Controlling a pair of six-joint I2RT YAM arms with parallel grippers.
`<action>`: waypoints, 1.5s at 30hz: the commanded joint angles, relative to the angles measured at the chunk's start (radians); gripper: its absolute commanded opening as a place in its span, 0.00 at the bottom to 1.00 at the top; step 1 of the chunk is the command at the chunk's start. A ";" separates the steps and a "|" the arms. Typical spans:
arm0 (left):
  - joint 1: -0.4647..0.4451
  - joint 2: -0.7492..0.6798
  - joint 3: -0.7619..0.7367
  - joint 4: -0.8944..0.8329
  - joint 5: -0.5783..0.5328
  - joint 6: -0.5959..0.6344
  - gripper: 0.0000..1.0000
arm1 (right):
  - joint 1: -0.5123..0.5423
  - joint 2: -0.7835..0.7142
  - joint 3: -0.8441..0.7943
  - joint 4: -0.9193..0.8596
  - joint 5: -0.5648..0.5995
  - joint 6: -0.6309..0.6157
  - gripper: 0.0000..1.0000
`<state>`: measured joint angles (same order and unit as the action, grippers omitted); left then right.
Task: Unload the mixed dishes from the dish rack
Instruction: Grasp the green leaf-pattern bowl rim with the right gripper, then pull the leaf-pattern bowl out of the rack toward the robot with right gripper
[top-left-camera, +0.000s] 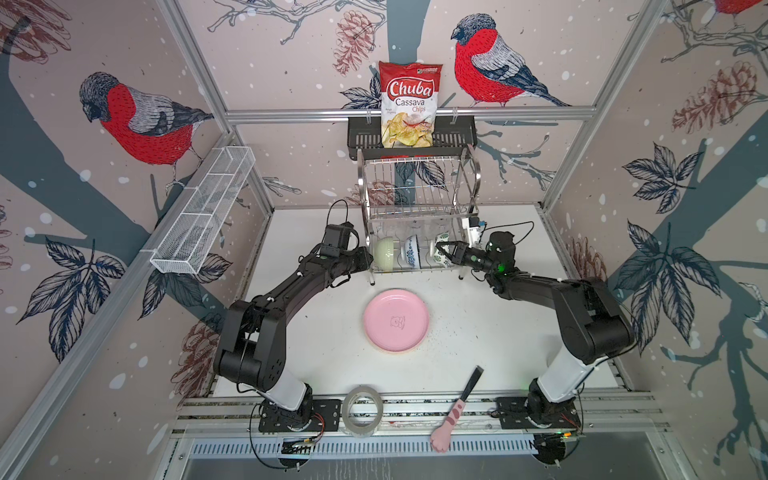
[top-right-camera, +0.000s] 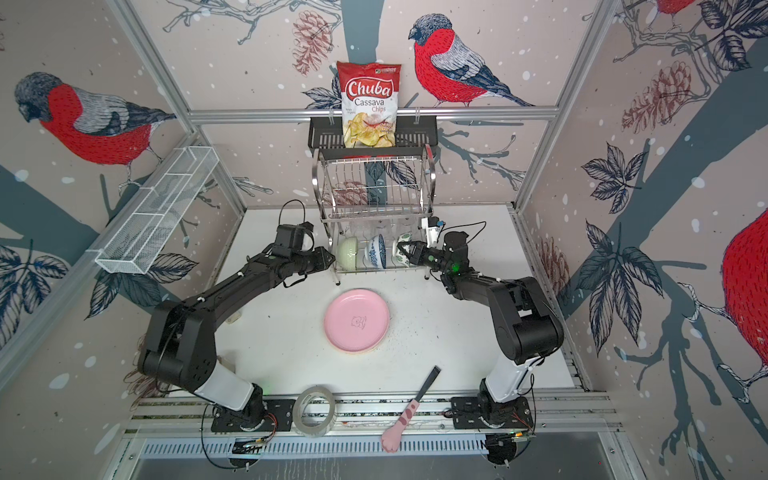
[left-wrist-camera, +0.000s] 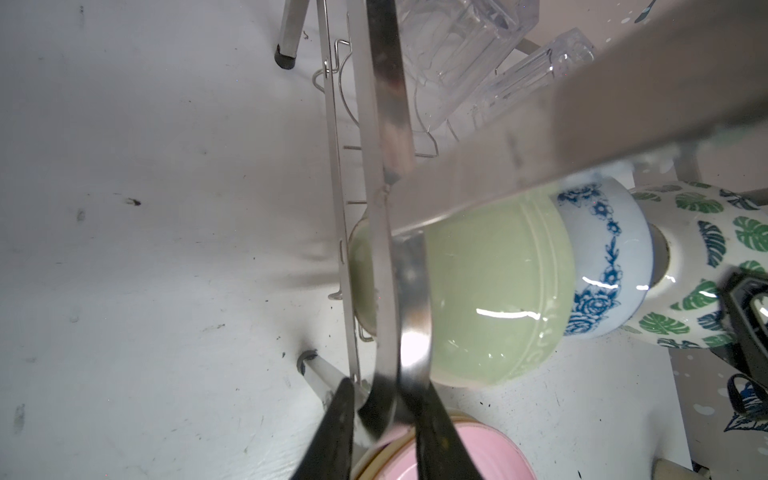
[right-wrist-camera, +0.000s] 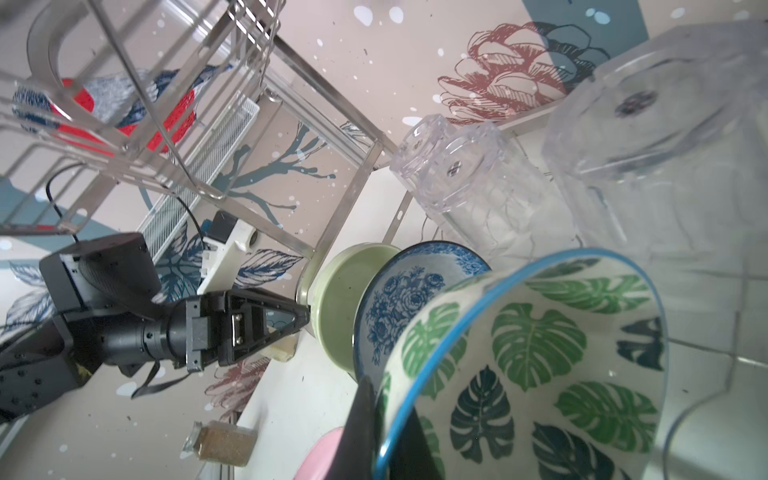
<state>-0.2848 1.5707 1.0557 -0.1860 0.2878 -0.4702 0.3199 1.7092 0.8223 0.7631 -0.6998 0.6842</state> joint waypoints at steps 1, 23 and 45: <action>0.004 -0.008 0.003 -0.045 -0.056 0.013 0.26 | 0.000 -0.025 -0.019 -0.027 0.025 0.037 0.00; 0.004 -0.110 -0.035 -0.066 -0.057 0.011 0.26 | 0.047 -0.289 -0.174 -0.181 0.114 -0.028 0.00; 0.005 -0.384 -0.196 -0.128 -0.073 -0.007 0.29 | 0.274 -0.596 -0.198 -0.833 0.504 -0.246 0.00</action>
<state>-0.2813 1.2087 0.8726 -0.3016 0.2310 -0.4721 0.5621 1.1145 0.6094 0.0402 -0.2913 0.4889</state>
